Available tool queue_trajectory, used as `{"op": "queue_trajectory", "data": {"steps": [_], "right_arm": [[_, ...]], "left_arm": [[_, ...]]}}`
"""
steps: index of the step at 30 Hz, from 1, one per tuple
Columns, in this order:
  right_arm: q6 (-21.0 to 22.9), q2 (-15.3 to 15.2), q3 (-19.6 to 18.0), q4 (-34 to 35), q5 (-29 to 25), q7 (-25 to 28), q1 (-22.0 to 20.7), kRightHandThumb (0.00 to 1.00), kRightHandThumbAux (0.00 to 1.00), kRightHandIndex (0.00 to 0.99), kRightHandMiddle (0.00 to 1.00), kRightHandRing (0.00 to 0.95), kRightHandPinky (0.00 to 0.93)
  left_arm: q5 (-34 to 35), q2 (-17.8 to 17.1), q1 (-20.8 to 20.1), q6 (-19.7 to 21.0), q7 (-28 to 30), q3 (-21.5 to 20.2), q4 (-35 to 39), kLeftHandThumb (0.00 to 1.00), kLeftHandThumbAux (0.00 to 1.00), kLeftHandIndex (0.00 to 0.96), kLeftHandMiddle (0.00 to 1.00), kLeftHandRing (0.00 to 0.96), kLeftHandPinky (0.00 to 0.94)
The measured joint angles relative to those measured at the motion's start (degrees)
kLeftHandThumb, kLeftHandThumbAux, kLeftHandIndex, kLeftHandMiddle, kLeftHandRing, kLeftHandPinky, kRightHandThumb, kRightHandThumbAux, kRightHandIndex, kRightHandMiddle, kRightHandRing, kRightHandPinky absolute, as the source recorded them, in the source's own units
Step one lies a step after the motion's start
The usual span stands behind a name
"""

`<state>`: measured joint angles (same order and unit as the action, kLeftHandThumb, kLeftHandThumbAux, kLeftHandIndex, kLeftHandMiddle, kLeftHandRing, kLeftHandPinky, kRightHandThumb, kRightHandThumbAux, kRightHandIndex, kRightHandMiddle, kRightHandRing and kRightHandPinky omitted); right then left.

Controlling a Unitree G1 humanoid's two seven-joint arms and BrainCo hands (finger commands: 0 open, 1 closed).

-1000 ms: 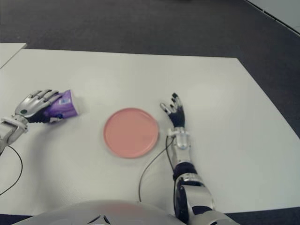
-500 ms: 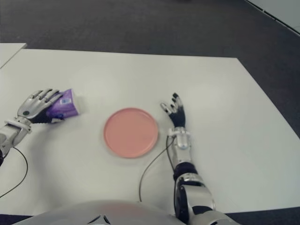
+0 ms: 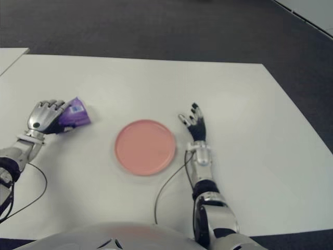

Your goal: Put the tissue paper into the plate.

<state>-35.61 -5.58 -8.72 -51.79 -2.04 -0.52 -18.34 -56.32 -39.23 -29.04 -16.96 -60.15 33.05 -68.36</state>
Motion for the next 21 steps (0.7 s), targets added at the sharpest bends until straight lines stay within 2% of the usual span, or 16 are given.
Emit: {"op": "queue_trajectory", "data": {"steps": [5, 21], "right_arm": [[0.0, 0.0, 0.0, -0.1, 0.0, 0.0, 0.0, 0.116, 0.607, 0.018, 0.045, 0.042, 0.075], [0.0, 0.0, 0.0, -0.2, 0.0, 0.0, -0.2, 0.116, 0.607, 0.018, 0.045, 0.042, 0.075]], "left_arm": [[0.2, 1.3, -1.0, -0.9, -2.4, 0.8, -1.0, 0.75, 0.697, 0.442, 0.863, 0.846, 0.804], [0.6, 3.3, -3.4, -3.1, -4.1, 1.8, -0.8, 0.751, 0.696, 0.442, 0.874, 0.858, 0.829]]}}
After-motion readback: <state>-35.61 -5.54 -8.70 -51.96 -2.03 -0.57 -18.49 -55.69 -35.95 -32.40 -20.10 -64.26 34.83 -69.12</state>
